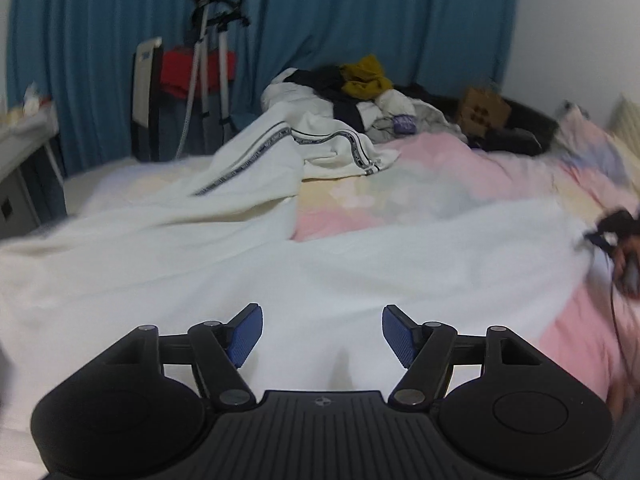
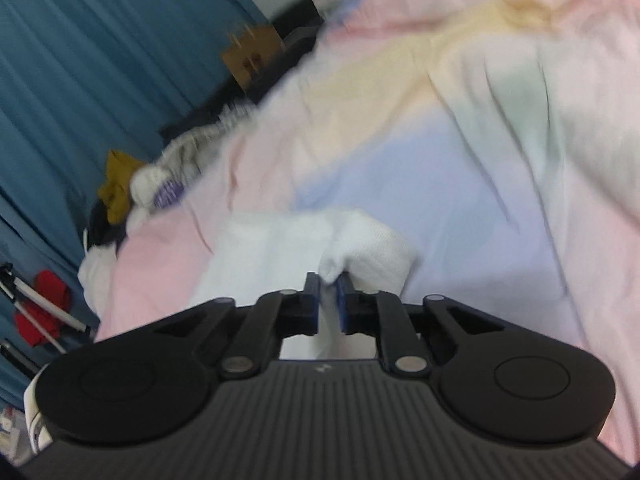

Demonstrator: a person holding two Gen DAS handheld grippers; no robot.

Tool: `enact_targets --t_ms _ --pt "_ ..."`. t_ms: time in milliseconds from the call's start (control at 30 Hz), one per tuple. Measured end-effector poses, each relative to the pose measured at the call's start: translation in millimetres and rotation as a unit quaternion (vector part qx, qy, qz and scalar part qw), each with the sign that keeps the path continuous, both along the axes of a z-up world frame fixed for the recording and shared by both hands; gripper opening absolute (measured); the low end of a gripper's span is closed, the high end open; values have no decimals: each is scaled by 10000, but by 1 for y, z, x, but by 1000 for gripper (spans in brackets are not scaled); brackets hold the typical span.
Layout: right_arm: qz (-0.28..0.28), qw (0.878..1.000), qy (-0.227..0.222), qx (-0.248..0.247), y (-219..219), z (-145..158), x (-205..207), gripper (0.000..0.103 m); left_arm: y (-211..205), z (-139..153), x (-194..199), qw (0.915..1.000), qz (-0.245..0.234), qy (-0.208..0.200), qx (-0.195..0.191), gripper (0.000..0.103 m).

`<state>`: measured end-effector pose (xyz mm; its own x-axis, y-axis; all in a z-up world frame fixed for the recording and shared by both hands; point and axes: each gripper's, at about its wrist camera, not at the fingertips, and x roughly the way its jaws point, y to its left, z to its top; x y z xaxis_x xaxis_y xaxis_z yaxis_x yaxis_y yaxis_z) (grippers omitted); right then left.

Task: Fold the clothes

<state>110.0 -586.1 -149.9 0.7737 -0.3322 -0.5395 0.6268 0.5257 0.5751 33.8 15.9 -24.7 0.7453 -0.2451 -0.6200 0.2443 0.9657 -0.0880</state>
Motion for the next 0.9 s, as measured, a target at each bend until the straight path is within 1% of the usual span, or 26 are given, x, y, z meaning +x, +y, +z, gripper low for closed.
enact_targets --t_ms 33,67,133,200,233,267,367,433,500,600,767,800,867,900 --pt "-74 9997 -140 -181 2 9 -4 7 -6 -8 10 9999 75 23 -117 69" --pt "-177 9990 -308 -259 2 17 -9 6 -11 -16 20 9997 146 79 -177 69" --pt "-381 9964 -627 -420 3 31 -19 5 -16 -30 32 9996 114 187 -178 69" --pt "-560 9945 -573 -675 3 35 -25 5 -20 -38 36 9997 54 253 -51 69" --pt "-646 9934 -533 -783 3 37 -27 5 -20 -42 36 9996 33 286 -11 69" --pt "-697 9945 -358 -693 -2 31 -25 5 -20 -46 37 9995 13 319 29 69" --pt "-805 9959 390 -147 -20 -2 -13 5 -21 -54 38 9991 22 395 118 69" --pt "-707 9943 787 96 -28 -26 -5 5 -24 -57 38 9990 -4 390 219 69" --pt "-583 9932 1002 71 -27 -35 1 5 -27 -59 38 9989 -31 371 268 69" --pt "-572 9927 1055 -73 -22 -29 3 6 -30 -62 36 9988 -87 353 332 70" --pt "-650 9928 881 -496 -4 -3 -5 9 -30 -60 31 9991 -74 282 310 74" --pt "-661 9925 850 -577 0 4 -8 10 -30 -60 30 9992 -75 269 284 75" --pt "-684 9916 800 -756 8 16 -13 20 -29 -58 28 9994 -79 242 233 75" --pt "-716 9907 766 -868 12 22 -16 36 -29 -58 28 9995 -85 234 219 76"
